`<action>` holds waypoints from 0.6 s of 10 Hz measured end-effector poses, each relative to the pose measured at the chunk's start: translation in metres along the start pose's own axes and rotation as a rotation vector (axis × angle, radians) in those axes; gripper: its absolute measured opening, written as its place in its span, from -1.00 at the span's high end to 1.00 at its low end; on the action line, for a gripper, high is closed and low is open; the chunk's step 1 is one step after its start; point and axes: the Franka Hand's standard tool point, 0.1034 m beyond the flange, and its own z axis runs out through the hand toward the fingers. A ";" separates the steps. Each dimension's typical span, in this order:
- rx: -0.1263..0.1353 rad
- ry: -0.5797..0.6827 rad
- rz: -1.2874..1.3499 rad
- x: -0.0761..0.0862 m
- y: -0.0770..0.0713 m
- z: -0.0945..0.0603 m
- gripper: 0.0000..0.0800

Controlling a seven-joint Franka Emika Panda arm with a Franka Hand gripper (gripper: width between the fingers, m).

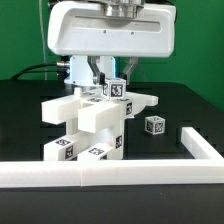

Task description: Assemble chair

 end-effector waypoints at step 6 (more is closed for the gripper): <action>0.000 0.001 0.000 0.000 0.001 0.000 0.29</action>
Offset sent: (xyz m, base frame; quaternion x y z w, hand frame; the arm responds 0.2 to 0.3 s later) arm 0.0000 0.0000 0.0000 0.0000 0.0000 0.0000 1.0000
